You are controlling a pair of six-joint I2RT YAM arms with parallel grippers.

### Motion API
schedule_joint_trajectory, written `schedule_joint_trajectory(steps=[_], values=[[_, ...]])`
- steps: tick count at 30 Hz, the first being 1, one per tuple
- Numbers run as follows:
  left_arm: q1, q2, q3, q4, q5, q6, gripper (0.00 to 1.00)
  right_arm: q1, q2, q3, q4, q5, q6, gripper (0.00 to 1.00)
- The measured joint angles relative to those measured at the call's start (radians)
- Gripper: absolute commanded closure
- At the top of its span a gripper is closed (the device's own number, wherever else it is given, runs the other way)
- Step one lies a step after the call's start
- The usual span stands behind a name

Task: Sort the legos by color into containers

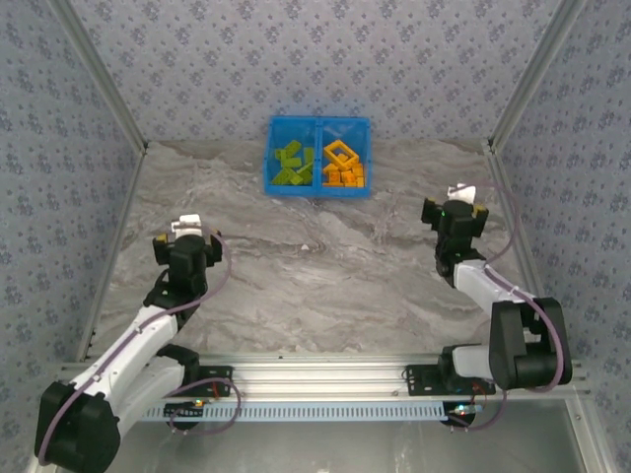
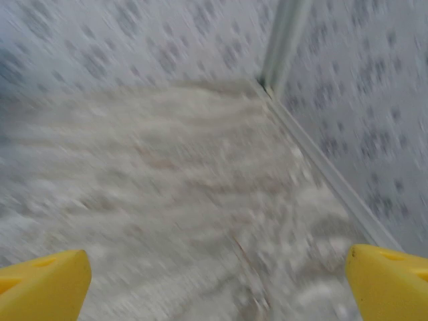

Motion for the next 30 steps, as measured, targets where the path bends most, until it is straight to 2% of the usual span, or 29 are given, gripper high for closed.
schedule_joint_trajectory(steps=[3, 6, 9, 12, 19, 24, 26, 28, 30], values=[[0.009, 0.015, -0.019, 0.016, -0.011, 0.008, 0.01, -0.005, 0.090, -0.089, 0.058, -0.024, -0.014, 0.00], [0.031, 0.043, -0.031, 0.050, -0.012, 0.009, 0.01, -0.036, 0.186, -0.142, 0.179, -0.115, -0.018, 0.00], [0.053, 0.067, -0.061, 0.102, -0.009, 0.008, 0.01, -0.085, 0.199, -0.159, 0.216, -0.200, -0.019, 0.00], [0.088, 0.103, -0.108, 0.182, 0.022, 0.011, 0.01, -0.085, 0.199, -0.153, 0.262, -0.240, -0.026, 0.00], [0.236, 0.401, -0.092, 0.397, 0.192, 0.014, 0.01, -0.083, 0.199, -0.148, 0.286, -0.313, -0.038, 0.00], [0.288, 0.631, 0.045, 0.490, 0.320, 0.027, 0.01, -0.087, 0.199, -0.143, 0.285, -0.354, -0.043, 0.00], [0.319, 0.663, 0.068, 0.537, 0.373, 0.027, 0.01, -0.087, 0.199, -0.142, 0.284, -0.361, -0.044, 0.00], [0.334, 0.668, 0.011, 0.683, 0.414, 0.028, 0.01, -0.087, 0.199, -0.141, 0.283, -0.366, -0.044, 0.00], [0.335, 0.668, -0.045, 0.733, 0.435, 0.027, 0.01, -0.087, 0.199, -0.140, 0.283, -0.370, -0.044, 0.00]])
